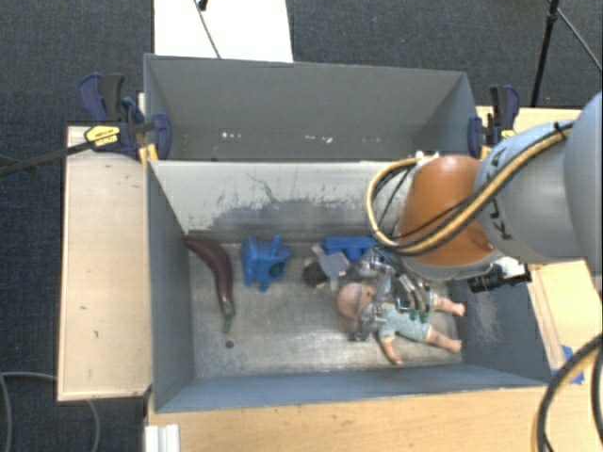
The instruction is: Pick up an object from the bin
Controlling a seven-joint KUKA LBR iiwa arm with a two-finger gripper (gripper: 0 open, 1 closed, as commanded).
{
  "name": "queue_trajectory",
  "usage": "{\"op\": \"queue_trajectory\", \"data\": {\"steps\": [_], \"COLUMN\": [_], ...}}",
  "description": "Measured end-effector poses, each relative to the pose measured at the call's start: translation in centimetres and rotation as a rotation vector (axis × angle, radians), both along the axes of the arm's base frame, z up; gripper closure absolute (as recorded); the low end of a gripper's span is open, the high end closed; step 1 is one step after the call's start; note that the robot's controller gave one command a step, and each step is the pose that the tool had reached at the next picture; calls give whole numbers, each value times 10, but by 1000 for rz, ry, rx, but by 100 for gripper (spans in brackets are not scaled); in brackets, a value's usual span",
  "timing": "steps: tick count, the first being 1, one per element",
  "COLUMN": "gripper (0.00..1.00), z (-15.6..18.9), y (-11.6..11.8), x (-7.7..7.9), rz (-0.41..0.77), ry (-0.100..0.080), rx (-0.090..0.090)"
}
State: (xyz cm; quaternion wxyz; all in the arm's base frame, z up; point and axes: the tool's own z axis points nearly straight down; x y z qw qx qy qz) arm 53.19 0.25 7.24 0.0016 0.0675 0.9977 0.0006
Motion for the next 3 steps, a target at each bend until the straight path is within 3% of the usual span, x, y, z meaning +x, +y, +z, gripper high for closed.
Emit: {"op": "queue_trajectory", "data": {"steps": [1, 2, 3], "gripper": [100, 100, 100], "z": [0, 0, 5], "y": [-23, -23, -23], "x": [-42, -42, -44], "rz": [-253, -253, -253], "ry": [-13, -13, -2], "rx": [3, 3, 2]}}
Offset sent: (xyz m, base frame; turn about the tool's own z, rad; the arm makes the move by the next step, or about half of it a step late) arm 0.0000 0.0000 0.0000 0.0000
